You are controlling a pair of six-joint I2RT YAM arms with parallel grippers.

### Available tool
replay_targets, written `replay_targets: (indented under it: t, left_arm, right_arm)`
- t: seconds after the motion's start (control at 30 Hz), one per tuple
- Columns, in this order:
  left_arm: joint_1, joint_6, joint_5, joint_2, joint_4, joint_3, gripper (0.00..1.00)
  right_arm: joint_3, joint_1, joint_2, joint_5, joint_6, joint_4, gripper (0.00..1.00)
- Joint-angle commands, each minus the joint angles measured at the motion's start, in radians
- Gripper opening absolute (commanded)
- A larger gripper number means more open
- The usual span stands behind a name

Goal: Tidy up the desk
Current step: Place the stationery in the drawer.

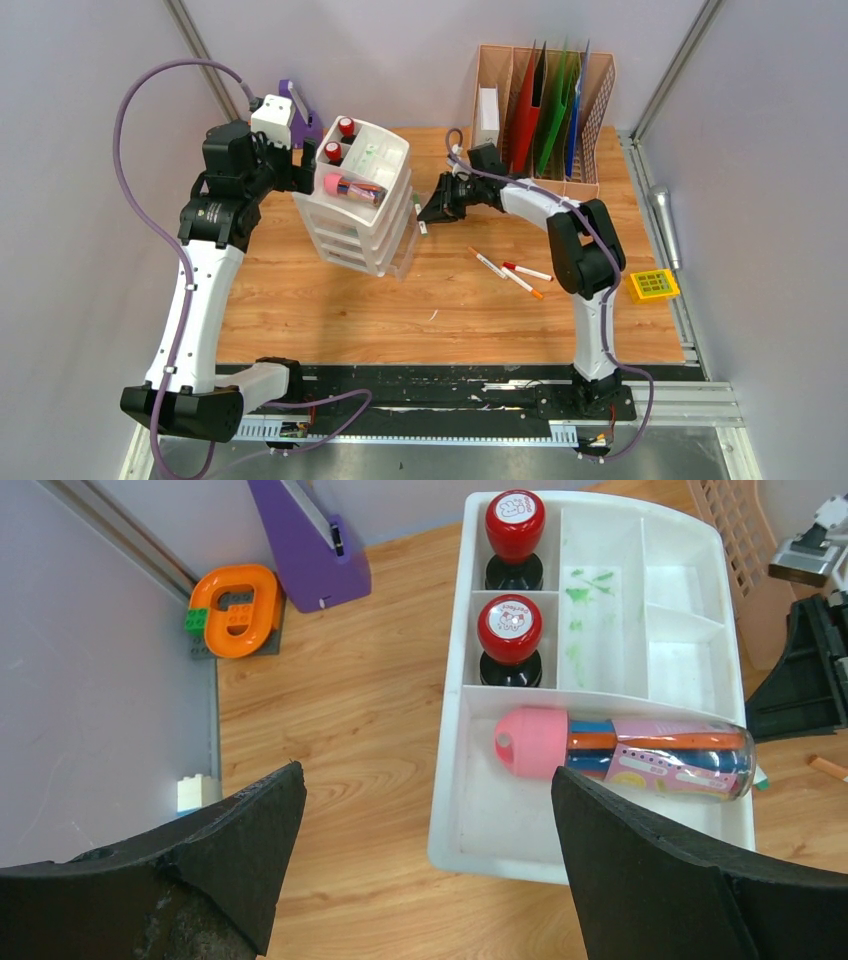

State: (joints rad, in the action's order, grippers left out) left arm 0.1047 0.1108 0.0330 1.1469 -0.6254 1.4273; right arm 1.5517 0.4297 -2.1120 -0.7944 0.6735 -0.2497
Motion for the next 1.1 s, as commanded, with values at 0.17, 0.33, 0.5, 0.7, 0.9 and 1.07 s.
replay_targets:
  t: [0.17, 0.33, 0.5, 0.7, 0.9, 1.07]
  left_arm:
    - [-0.004, -0.018, 0.017, -0.023, 0.038, -0.002, 1.00]
    - [-0.005, -0.017, 0.017, -0.027, 0.039, -0.006, 1.00]
    - [-0.005, -0.020, 0.020, -0.028, 0.041, -0.007, 1.00]
    - [-0.005, -0.016, 0.023, -0.031, 0.040, -0.007, 1.00]
    - [-0.004, 0.014, 0.027, -0.036, 0.043, -0.002, 1.00]
    - [-0.005, 0.030, 0.025, -0.030, 0.042, -0.002, 1.00]
  right_arm:
    - [0.070, 0.035, -0.071, -0.027, 0.060, 0.038, 0.20]
    - [0.098, 0.053, -0.077, -0.060, 0.064, 0.040, 0.34]
    - [0.096, 0.062, -0.058, -0.071, 0.062, 0.047, 0.45]
    - [0.047, 0.054, 0.020, -0.017, -0.040, 0.031, 0.46]
    - [-0.050, 0.021, 0.170, 0.143, -0.342, -0.070, 0.47]
    - [-0.144, 0.025, 0.280, 0.198, -0.558, -0.113, 0.47]
